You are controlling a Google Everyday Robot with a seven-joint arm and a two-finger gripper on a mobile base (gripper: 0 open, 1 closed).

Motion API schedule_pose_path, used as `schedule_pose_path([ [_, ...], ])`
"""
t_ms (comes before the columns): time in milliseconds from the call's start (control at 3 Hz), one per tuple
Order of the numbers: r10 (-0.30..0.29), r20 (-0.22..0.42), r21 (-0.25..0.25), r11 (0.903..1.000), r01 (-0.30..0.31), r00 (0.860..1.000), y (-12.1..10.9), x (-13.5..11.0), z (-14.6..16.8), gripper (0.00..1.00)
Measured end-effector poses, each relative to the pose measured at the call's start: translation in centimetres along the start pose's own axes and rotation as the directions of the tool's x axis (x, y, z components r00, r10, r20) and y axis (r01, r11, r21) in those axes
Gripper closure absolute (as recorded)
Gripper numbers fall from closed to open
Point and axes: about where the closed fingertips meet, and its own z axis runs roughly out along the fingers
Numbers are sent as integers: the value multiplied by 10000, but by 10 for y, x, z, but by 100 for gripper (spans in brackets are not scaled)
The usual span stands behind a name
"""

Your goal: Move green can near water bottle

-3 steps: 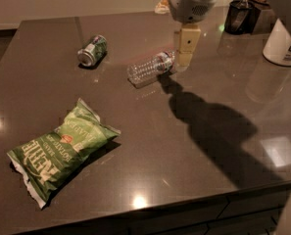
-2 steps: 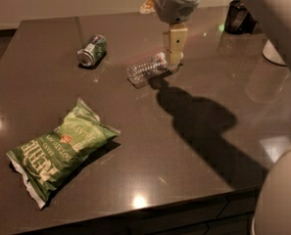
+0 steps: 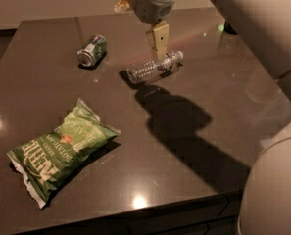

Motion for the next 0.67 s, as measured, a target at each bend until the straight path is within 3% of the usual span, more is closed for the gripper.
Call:
schedule_pose_path([
  [667,-235,35,67,9997,235,9997,-10,2,8,0],
])
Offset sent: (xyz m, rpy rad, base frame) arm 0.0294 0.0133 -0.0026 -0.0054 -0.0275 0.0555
